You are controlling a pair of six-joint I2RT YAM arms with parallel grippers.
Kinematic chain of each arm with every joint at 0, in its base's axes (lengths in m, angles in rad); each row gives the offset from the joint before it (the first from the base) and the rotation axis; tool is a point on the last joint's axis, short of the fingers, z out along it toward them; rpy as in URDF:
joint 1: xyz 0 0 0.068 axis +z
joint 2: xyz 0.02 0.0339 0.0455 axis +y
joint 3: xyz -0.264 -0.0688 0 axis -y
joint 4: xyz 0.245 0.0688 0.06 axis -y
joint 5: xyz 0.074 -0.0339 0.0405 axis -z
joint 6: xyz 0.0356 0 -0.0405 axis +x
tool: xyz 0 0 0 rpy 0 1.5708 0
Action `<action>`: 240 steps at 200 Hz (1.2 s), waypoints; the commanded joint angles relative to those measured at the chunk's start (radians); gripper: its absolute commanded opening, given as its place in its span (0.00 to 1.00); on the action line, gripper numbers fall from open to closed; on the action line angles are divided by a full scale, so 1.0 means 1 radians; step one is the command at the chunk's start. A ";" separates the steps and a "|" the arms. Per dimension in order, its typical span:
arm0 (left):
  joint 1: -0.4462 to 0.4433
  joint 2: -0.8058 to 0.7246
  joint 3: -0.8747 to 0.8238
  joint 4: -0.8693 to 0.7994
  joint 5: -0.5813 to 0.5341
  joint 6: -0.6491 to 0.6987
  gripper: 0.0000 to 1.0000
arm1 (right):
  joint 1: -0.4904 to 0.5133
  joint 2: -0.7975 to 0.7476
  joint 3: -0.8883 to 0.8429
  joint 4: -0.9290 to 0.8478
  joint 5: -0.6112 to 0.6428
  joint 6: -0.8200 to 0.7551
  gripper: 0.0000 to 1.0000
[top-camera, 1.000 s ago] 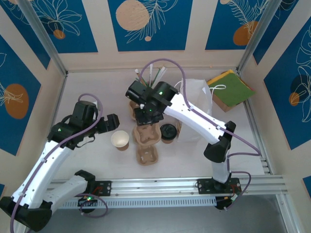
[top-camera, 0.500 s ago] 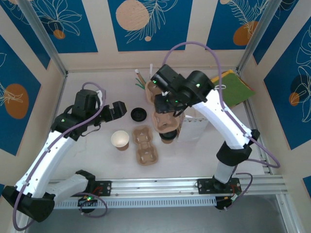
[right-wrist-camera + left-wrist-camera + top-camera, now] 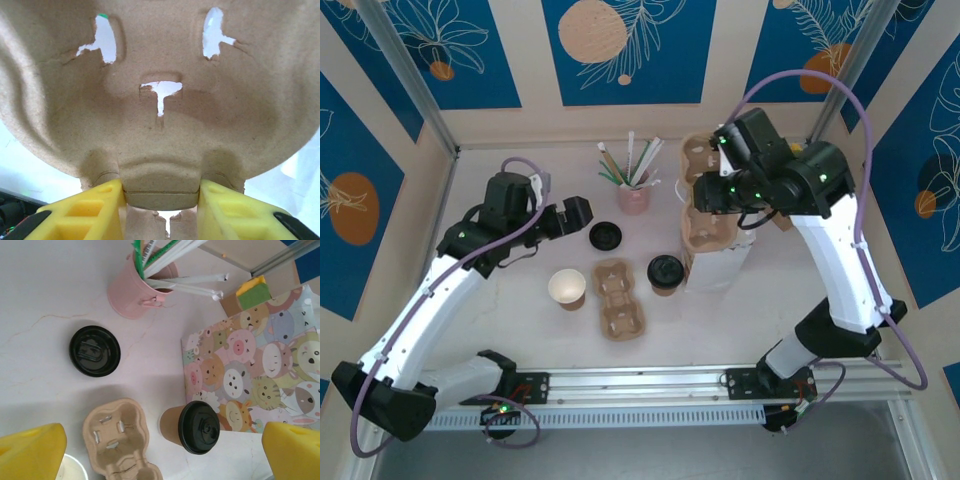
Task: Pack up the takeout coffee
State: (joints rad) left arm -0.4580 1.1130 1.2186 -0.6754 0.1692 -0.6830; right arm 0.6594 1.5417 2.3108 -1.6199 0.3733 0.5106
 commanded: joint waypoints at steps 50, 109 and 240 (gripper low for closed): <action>-0.123 0.064 0.065 0.043 -0.039 -0.019 1.00 | -0.173 -0.070 -0.107 0.008 -0.092 -0.120 0.37; -0.158 0.089 0.058 0.052 -0.016 -0.015 1.00 | -0.251 0.007 -0.065 0.037 -0.105 -0.110 0.37; -0.162 0.071 -0.021 0.068 0.062 0.034 1.00 | -0.318 0.183 -0.054 0.025 -0.111 -0.023 0.37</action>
State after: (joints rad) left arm -0.6136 1.1992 1.2057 -0.6128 0.2070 -0.6880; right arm 0.3454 1.7317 2.2807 -1.5837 0.2687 0.4438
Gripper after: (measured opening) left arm 0.998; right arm 0.372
